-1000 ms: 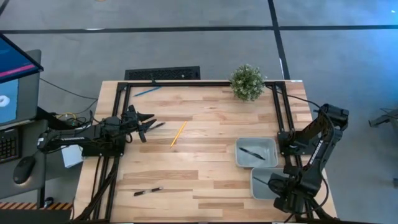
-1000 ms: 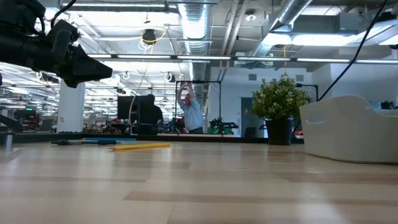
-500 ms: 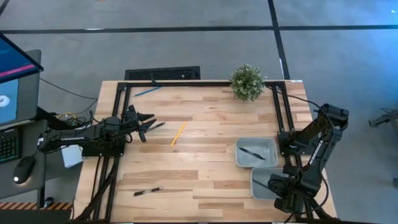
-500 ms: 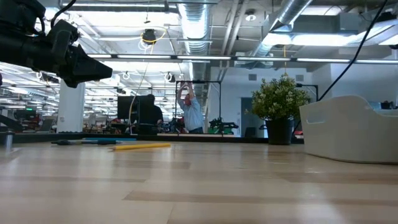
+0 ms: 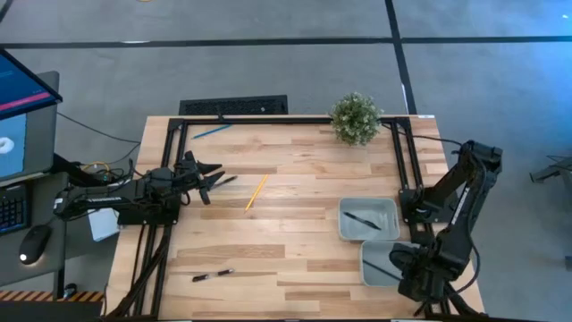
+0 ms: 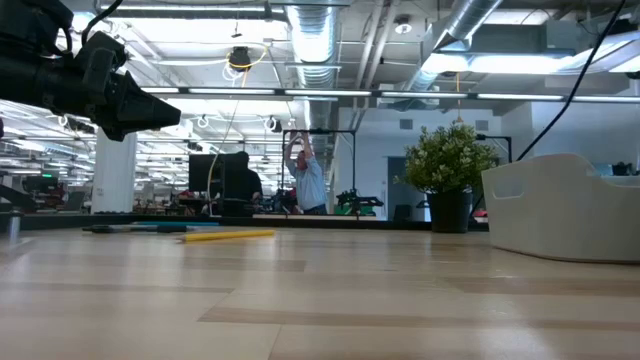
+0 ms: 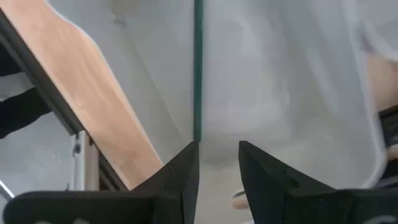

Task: Sort pens & pencils
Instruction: Put the yellow pencil into the bottom gray bin

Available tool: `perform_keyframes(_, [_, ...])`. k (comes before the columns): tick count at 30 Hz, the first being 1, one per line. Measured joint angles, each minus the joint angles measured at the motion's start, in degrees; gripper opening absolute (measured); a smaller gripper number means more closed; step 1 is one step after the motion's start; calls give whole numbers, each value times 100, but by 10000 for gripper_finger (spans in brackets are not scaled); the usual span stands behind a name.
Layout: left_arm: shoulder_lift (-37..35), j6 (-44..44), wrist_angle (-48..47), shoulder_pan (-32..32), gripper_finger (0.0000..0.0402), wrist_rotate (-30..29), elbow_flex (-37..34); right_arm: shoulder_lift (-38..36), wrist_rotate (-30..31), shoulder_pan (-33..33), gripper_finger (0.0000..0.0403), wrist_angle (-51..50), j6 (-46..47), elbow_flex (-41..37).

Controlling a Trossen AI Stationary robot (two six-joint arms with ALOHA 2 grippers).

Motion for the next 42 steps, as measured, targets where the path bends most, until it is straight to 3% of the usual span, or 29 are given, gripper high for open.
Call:
perform_keyframes(9, [-1, 0, -1, -1, 119, 7, 0, -941, 128, -680, 133, -436, -1089, 285])
perform_keyframes(18, [0, 0, 1, -1, 119, 10, 0, -1777, 1392, -2210, 133, -266, -3251, 417])
perform_keyframes(25, [2, 0, 1, 0, 119, 9, -2, -1961, 1785, -3854, 134, 794, -4956, 419])
perform_keyframes(32, [0, 0, 1, -1, 119, 7, 0, -1962, 1597, -5361, 133, 2219, -6073, 419])
perform_keyframes(42, [-1, 0, 1, -1, 119, 5, 0, -1962, 1526, -6532, 133, 3963, -6874, 417])
